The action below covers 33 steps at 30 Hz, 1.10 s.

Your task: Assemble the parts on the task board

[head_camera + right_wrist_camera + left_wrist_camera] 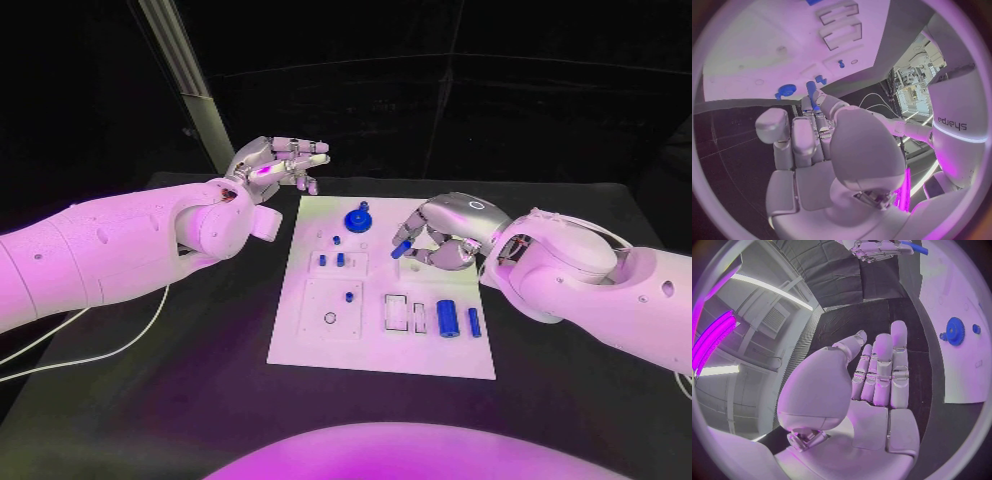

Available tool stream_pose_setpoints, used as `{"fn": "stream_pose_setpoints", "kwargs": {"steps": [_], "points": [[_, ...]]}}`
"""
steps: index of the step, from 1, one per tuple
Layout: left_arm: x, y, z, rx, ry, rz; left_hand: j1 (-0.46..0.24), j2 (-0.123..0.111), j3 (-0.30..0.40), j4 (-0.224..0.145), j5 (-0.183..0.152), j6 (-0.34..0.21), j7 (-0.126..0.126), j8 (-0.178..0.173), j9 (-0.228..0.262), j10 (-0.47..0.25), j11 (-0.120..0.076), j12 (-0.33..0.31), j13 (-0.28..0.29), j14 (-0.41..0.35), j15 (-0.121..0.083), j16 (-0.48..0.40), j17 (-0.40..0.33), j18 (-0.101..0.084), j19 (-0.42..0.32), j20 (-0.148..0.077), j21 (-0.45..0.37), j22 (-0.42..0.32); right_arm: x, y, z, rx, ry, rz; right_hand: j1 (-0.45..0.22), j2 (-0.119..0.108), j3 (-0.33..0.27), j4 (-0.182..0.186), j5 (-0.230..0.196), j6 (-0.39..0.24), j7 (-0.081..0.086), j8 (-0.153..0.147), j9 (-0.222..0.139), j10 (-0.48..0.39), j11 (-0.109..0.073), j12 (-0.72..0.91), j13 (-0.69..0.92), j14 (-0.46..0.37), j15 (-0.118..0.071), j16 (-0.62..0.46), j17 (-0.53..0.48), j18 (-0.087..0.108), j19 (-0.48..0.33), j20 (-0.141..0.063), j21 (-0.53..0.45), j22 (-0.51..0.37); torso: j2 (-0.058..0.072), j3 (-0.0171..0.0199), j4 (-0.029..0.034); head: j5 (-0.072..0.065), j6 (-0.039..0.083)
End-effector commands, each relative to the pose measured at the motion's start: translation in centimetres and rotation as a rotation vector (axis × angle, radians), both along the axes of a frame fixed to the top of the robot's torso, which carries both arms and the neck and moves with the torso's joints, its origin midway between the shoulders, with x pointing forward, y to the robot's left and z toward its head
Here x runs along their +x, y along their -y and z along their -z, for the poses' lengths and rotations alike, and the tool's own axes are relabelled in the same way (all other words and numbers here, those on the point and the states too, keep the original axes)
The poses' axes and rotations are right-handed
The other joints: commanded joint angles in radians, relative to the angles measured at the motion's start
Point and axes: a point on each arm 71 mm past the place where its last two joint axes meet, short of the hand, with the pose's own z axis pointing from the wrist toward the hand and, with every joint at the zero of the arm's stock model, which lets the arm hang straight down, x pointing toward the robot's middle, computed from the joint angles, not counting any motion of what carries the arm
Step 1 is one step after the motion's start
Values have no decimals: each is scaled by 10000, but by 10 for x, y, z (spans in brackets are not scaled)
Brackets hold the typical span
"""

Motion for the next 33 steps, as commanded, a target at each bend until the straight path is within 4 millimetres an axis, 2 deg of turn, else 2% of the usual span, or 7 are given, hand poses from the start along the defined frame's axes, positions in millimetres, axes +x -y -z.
{"fn": "stream_pose_setpoints", "kwargs": {"steps": [1, 8, 14, 16, 24, 28, 33], "points": [[0, 2, -1, -96, 20, 119, 61, 19, 5, -36, 37, 34, 25, 30, -9, -46, 13, 33, -14, -67, -4, -66, -12, 126, -68, -22, -29, -10, -3, -15, -4, 675, -270, -428, -120, -36, 67, -14, 65, 4, 60, -54, -2, 38, 54, -66, 2, 201, -24, 55, 4, -150, 49, 20, 59, -2, 17, -8, 11, 85, -51], [1, 3, -1, -105, 29, 145, 61, 19, 5, -36, 37, 34, 25, 30, -9, -46, 13, 33, -14, -67, -4, -66, -12, 126, -68, -22, -29, -10, -12, -53, 6, 727, -747, -1441, -130, -42, 95, -19, 94, -6, 66, -70, -5, 29, 61, -92, 1, 198, -19, 54, -3, -148, 40, 23, 58, -7, 27, 11, -2, 231, -127], [1, 5, -2, -117, 35, 176, 55, 27, 4, -36, 37, 36, 26, 40, -8, -59, 15, 67, -20, -79, -2, -71, -32, 126, -75, -20, -44, -24, -23, -79, 24, 244, -904, -2297, -140, -54, 150, -38, 148, -39, 84, -106, -12, 0, 79, -147, -2, 195, -8, 62, -2, -146, 25, 31, 59, -12, 18, -11, 9, 306, -204], [1, 6, -2, -123, 39, 190, 55, 27, 4, -36, 37, 36, 26, 40, -8, -59, 15, 67, -20, -79, -2, -71, -32, 126, -75, -20, -44, -24, -26, -86, 30, 19, -869, -2541, -143, -61, 155, -42, 152, -45, 87, -111, -14, -5, 82, -155, -3, 195, -6, 64, 0, -146, 24, 32, 61, -10, 27, -1, -5, 375, -239], [1, 9, -2, -138, 36, 251, 57, 27, 5, -38, 37, 36, 26, 41, -9, -61, 14, 72, -21, -80, -3, -72, -35, 126, -75, -20, -46, -26, -32, -104, 44, -512, -986, -3046, -152, -76, 179, -56, 168, -63, 98, -131, -18, -25, 93, -187, -4, 191, 2, 62, -11, -145, 14, 39, 61, -13, 11, 11, -10, 445, -274], [1, 11, -2, -150, 28, 292, 57, 27, 5, -38, 37, 36, 26, 41, -9, -61, 14, 72, -21, -80, -3, -72, -35, 126, -75, -20, -46, -26, -31, -107, 47, -711, -987, -3079, -154, -79, 183, -58, 170, -66, 100, -134, -18, -29, 96, -193, -5, 190, 4, 58, -18, -145, 12, 40, 61, -15, 11, 1, 25, 433, -293], [1, 11, -2, -142, 24, 283, 57, 27, 5, -38, 37, 36, 26, 41, -9, -61, 14, 72, -21, -80, -3, -72, -35, 126, -75, -20, -46, -26, -29, -108, 51, -934, -1044, -3064, -154, -79, 184, -58, 170, -66, 100, -134, -18, -30, 96, -193, -5, 190, 4, 59, -18, -145, 12, 40, 60, -15, 9, 4, 1, 464, -322]]}}
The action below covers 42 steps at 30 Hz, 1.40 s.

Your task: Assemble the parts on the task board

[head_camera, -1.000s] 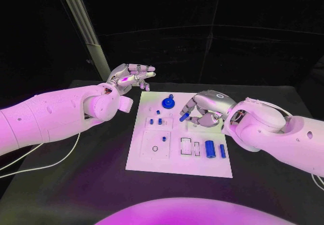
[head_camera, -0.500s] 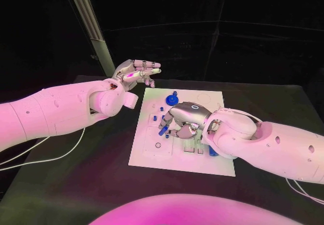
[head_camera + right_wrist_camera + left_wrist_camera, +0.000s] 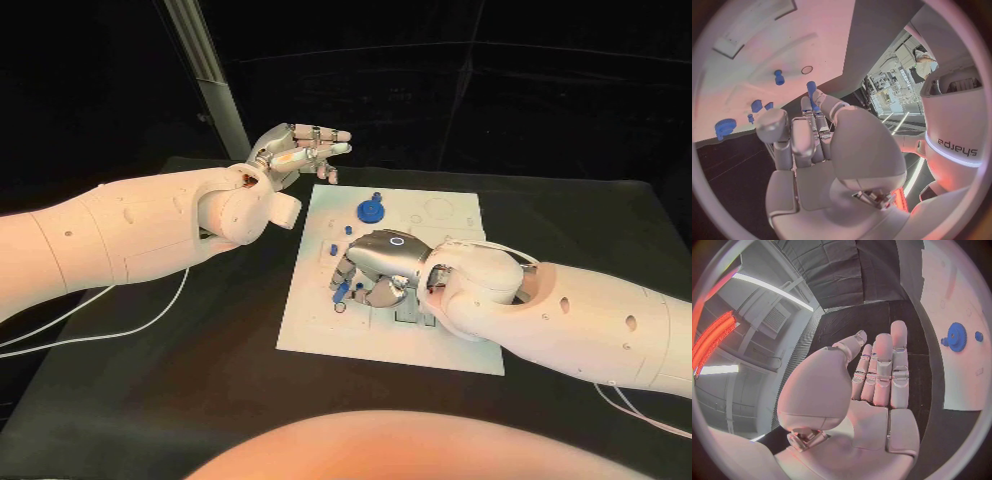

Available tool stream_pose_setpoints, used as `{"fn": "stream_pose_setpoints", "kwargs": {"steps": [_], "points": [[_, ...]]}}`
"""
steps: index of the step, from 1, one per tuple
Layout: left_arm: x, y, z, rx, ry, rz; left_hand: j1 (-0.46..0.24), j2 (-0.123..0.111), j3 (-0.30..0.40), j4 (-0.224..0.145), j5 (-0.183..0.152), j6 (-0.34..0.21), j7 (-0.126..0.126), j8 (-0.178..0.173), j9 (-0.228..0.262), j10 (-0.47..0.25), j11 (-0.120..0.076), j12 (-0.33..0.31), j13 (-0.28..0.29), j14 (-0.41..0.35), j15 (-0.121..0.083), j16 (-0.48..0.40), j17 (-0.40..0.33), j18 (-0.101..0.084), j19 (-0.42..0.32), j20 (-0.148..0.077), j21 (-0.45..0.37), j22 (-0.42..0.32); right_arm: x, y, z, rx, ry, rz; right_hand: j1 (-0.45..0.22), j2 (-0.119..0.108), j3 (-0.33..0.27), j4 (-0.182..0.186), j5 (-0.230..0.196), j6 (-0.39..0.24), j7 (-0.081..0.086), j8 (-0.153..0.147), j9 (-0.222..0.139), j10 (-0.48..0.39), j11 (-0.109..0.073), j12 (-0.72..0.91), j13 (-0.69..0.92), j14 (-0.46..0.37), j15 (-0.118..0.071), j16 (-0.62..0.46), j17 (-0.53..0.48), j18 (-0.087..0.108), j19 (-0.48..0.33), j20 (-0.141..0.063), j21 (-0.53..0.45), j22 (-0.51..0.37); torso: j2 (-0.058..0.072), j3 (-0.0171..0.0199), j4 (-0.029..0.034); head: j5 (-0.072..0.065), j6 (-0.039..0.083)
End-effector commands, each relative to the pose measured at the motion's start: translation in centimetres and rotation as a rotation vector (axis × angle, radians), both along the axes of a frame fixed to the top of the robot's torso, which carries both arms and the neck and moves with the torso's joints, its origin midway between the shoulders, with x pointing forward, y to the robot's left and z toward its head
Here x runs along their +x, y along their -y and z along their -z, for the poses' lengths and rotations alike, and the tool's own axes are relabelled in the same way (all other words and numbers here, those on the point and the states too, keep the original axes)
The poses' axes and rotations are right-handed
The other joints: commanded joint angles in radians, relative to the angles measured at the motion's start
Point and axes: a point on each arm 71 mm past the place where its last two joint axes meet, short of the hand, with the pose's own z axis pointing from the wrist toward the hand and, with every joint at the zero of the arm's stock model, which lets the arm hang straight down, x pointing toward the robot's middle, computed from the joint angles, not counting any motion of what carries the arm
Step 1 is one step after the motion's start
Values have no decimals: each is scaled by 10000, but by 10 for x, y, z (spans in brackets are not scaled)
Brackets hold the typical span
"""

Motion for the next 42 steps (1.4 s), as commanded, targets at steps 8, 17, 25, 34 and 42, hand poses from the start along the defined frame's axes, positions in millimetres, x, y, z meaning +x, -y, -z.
{"fn": "stream_pose_setpoints", "kwargs": {"steps": [8, 17, 25, 34, 42], "points": [[0, 2, -2, -94, 22, 116, 57, 27, 5, -38, 37, 36, 26, 41, -9, -61, 14, 35, -11, -80, -3, -35, -11, 127, -75, -20, -46, -12, -1, -3, 9, -995, 101, -312, -70, -19, 60, 16, 53, -36, 69, -31, 15, -2, 64, -63, 3, 186, 8, 52, -31, -144, 5, 44, 57, -21, 4, 5, 0, 38, -44], [1, 1, -2, -91, 23, 110, 57, 27, 5, -38, 37, 36, 26, 41, -9, -61, 14, 35, -11, -80, -3, -35, -11, 127, -75, -20, -46, -12, 0, -5, 12, -1210, 126, -330, -70, -19, 60, 16, 53, -36, 69, -31, 15, -2, 64, -63, 3, 186, 8, 52, -31, -144, 5, 44, 57, -21, 5, 5, -3, 46, -73], [1, 1, -2, -91, 21, 112, 57, 27, 5, -38, 37, 36, 26, 41, -9, -61, 14, 35, -11, -80, -3, -35, -11, 127, -75, -20, -46, -12, 0, -7, 15, -1259, 288, -313, -70, -19, 60, 16, 53, -36, 69, -31, 15, -2, 64, -63, 3, 186, 8, 52, -31, -144, 5, 44, 57, -21, 0, -3, -4, 48, -85], [0, 2, -2, -95, 21, 122, 57, 27, 5, -38, 37, 36, 26, 41, -9, -61, 14, 35, -11, -80, -3, -35, -11, 127, -75, -20, -46, -12, -2, -12, 17, -1258, 401, -364, -83, -17, 67, 18, 54, -34, 71, -34, 15, 0, 68, -71, 5, 188, 12, 66, -9, -145, 2, 48, 60, -17, 1, 0, 2, 56, -100], [0, 2, -2, -94, 19, 122, 57, 27, 5, -38, 37, 36, 26, 41, -9, -61, 14, 35, -11, -80, -3, -35, -11, 127, -75, -20, -46, -12, -3, -14, 19, -1390, 345, -424, -101, -24, 68, 21, 51, -34, 73, -37, 16, 1, 71, -79, 6, 185, 16, 62, -19, -143, -5, 51, 54, -29, 5, -2, -5, 57, -120]]}}
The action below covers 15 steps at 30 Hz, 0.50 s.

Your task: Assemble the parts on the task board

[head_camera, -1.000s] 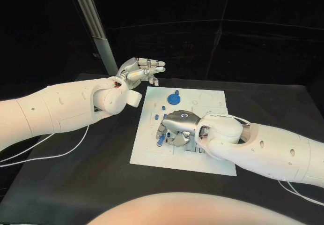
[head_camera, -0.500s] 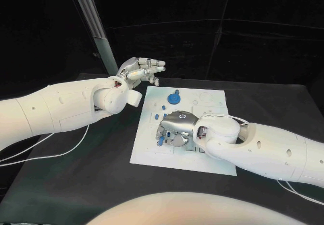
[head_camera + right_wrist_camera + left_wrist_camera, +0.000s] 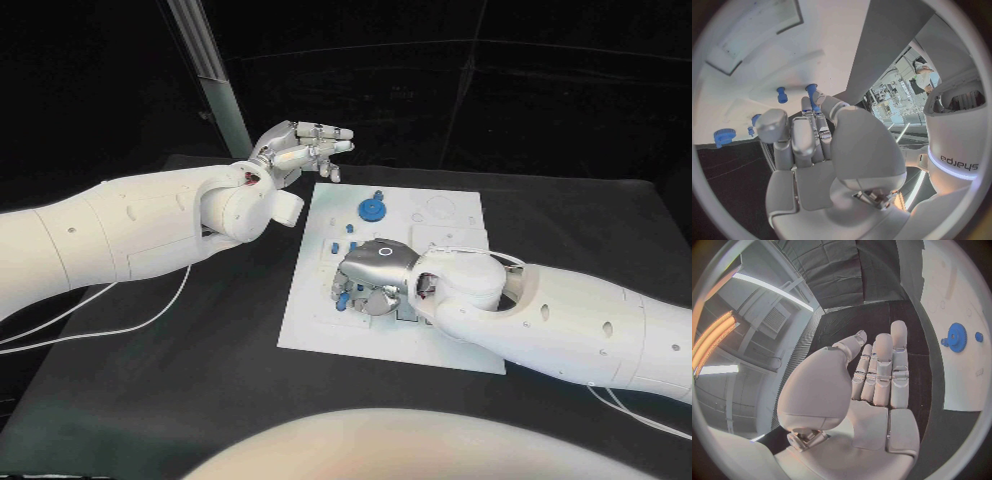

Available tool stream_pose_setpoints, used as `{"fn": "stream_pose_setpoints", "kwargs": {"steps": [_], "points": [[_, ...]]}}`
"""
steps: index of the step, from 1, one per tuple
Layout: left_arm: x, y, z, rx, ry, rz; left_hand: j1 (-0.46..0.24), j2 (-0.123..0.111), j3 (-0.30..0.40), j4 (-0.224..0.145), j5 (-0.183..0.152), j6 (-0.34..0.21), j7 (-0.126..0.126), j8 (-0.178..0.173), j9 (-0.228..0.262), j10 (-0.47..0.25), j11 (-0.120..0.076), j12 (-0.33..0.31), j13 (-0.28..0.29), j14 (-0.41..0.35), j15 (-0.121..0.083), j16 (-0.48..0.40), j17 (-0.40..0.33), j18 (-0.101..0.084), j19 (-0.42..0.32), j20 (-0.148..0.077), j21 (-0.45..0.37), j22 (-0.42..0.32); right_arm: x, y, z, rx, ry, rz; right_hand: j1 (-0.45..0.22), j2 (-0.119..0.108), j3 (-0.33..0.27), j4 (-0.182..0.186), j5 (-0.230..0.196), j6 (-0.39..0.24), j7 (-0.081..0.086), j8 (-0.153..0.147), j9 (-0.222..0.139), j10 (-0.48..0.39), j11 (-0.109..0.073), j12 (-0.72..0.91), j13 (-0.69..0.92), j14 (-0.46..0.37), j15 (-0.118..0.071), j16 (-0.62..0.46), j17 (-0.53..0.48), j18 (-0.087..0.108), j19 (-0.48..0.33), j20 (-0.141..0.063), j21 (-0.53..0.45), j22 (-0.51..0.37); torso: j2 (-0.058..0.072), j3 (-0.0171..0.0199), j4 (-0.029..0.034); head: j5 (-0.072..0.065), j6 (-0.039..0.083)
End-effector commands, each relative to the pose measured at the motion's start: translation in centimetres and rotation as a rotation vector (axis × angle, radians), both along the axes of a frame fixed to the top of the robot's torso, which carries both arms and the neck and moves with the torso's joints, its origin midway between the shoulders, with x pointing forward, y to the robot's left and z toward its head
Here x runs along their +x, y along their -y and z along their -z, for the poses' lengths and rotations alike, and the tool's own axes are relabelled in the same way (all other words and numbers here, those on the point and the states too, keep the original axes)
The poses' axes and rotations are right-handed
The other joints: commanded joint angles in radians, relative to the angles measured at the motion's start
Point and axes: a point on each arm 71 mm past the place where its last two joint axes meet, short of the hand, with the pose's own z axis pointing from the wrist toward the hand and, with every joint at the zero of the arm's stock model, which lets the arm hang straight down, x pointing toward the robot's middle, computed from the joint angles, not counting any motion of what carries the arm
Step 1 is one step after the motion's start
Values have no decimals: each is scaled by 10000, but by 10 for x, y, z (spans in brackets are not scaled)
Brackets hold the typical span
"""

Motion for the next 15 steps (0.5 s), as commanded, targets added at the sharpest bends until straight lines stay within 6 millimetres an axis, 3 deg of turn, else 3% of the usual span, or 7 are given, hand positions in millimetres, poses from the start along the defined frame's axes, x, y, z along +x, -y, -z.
{"fn": "stream_pose_setpoints", "kwargs": {"steps": [1, 4, 7, 9, 12, 15], "points": [[0, 1, -2, -93, 24, 106, 57, 27, 5, -38, 37, 36, 25, 41, -9, -61, 14, 36, -13, -80, -3, -35, -13, 127, -75, -20, -46, -16, -1, -1, 1, -203, 49, -75, -107, -21, 38, -3, 54, 19, 75, 5, 4, -9, 76, -53, 9, 178, 22, 48, -26, -140, -18, 56, 45, -35, 2, 0, 1, 0, -3], [0, 1, -2, -93, 24, 108, 57, 27, 5, -38, 37, 36, 25, 41, -9, -61, 14, 36, -13, -80, -3, -35, -13, 127, -75, -20, -46, -16, 0, -1, 1, -213, 17, -92, -432, -290, -82, 92, 302, -370, 208, -146, -88, -347, 184, -292, -34, 109, 133, -84, -236, -85, -201, 114, -157, -386, -6, -1, -1, 3, 0], [0, 1, -2, -91, 20, 108, 57, 27, 5, -38, 37, 36, 25, 41, -9, -61, 14, 36, -13, -80, -3, -35, -13, 127, -75, -20, -46, -16, 0, -1, 1, -56, 22, -90, -924, -816, -567, 251, 454, -1361, 484, -138, -219, -1330, 526, -398, -45, -168, 391, -620, -1033, 112, -795, 332, -901, -1565, -9, 0, 0, 0, -1], [0, 1, -2, -92, 19, 113, 57, 27, 5, -38, 37, 36, 25, 41, -9, -61, 14, 36, -13, -80, -3, -35, -13, 127, -75, -20, -46, -16, 0, -1, -1, 128, 83, -74, -1032, -960, -841, 281, 417, -1701, 496, -151, -227, -1676, 564, -403, -53, -308, 411, -893, -1447, 186, -1010, 398, -1187, -2001, -9, 0, 0, 0, -1], [0, 2, -2, -94, 18, 121, 57, 27, 5, -38, 37, 36, 25, 41, -9, -61, 14, 36, -13, -80, -3, -35, -13, 127, -75, -20, -46, -16, 0, 0, -4, 640, 255, -37, -1087, -982, -1493, 354, 508, -2269, 512, -121, -201, -2291, 623, -328, -32, -509, 460, -1249, -1984, 288, -1268, 455, -1576, -2523, -7, 4, 3, -10, 17], [1, 1, -2, -92, 15, 120, 57, 27, 5, -38, 37, 36, 25, 41, -9, -61, 14, 36, -13, -80, -3, -35, -13, 127, -75, -20, -46, -16, 0, 3, -10, 1269, 467, 12, -986, -840, -2028, 405, 574, -2404, 533, -101, -176, -2560, 624, -216, -13, -581, 465, -1382, -2218, 308, -1356, 481, -1785, -2788, -8, 11, -2, -27, 40]]}}
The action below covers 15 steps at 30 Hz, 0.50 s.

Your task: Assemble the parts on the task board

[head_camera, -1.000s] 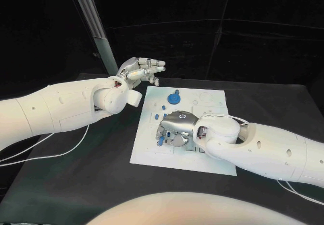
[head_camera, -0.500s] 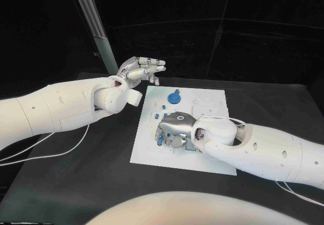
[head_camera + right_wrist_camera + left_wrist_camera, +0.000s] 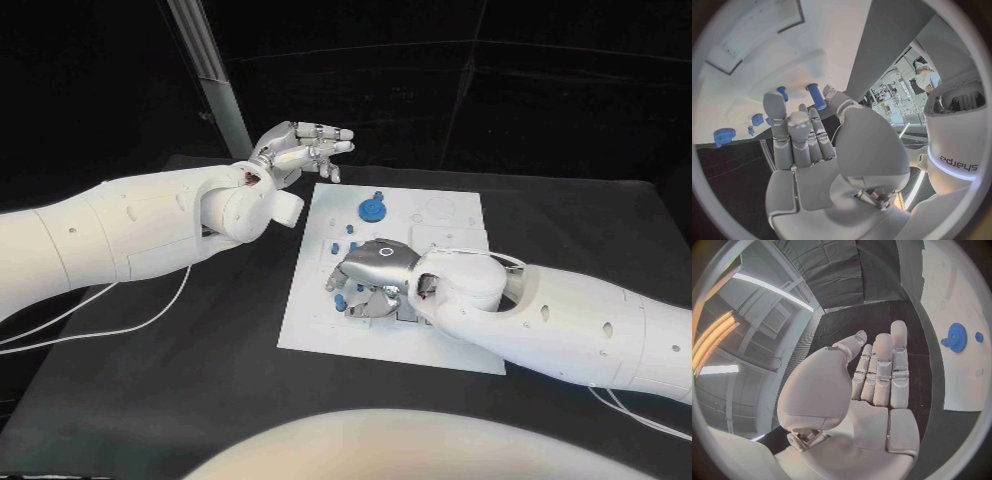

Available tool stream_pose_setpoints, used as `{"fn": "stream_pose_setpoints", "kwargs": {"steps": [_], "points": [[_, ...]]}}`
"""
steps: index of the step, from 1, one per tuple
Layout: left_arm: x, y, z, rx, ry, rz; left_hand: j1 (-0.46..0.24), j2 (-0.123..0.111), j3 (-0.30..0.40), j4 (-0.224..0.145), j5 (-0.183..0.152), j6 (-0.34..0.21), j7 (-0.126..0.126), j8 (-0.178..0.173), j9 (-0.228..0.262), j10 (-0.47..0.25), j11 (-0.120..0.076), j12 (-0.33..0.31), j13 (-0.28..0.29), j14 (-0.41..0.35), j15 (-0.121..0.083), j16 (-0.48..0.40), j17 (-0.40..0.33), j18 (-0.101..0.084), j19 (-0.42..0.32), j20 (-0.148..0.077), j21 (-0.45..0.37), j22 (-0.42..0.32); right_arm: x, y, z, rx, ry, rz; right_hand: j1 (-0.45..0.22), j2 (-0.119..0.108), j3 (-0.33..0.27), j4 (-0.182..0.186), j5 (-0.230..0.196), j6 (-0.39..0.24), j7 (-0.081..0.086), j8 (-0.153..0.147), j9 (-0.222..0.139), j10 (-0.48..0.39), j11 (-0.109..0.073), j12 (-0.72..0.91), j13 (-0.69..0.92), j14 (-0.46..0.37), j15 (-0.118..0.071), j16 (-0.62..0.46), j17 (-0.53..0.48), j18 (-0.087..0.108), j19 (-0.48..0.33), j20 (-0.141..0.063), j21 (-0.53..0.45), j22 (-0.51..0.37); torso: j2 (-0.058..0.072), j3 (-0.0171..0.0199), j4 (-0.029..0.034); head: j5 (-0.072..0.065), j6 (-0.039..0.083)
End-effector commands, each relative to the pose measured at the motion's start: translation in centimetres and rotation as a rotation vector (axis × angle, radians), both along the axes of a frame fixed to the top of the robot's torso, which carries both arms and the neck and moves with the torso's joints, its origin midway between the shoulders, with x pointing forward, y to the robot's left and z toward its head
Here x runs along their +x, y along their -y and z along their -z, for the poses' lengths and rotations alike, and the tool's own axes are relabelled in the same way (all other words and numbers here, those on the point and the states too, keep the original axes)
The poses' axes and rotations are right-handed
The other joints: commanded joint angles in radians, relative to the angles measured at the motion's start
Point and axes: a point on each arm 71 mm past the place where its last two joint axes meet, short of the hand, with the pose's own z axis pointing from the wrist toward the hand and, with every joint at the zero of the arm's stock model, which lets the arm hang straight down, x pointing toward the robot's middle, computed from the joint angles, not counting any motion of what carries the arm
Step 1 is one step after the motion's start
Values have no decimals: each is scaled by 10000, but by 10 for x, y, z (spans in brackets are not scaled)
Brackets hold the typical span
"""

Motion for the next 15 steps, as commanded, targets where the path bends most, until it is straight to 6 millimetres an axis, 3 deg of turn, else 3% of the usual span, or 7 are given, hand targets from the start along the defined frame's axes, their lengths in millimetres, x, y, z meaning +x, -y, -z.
{"fn": "stream_pose_setpoints", "kwargs": {"steps": [1, 8, 15], "points": [[0, 1, -1, -91, 16, 111, 57, 27, 5, -38, 37, 36, 26, 41, -9, -61, 14, 36, -14, -80, -3, -35, -13, 128, -75, -20, -46, -16, -1, 2, -11, 1223, 425, 4, 50, 132, -319, 30, 71, -71, 11, 10, 25, -133, -5, 106, 13, -85, -9, -54, -104, 148, -35, -2, -93, -111, -1, 15, -5, -29, 32], [1, -1, -1, -70, -10, 88, 54, 28, 3, -42, 37, 11, 34, 36, -13, -84, 19, 68, -23, -88, 0, -38, -34, 128, -79, -18, -59, -30, -4, 28, -23, 2565, 650, 666, 218, 383, -899, 99, 390, 237, -25, 88, 75, 286, -76, 616, 50, 239, -77, 286, 287, 37, 478, -54, 346, 561, -14, 5, -16, -118, 141], [1, -2, -1, -54, -38, 79, 54, 28, 3, -42, 37, 11, 34, 36, -13, -84, 19, 68, -23, -88, 0, -38, -34, 128, -79, -18, -59, -30, 1, 85, -32, 3473, -769, 2705, 94, 621, -1142, 359, 434, 883, -154, 311, 160, 1557, -306, 1335, 206, 553, -231, 903, 1179, -149, 1058, -167, 1083, 1693, -62, -9, -57, -345, 317]]}}
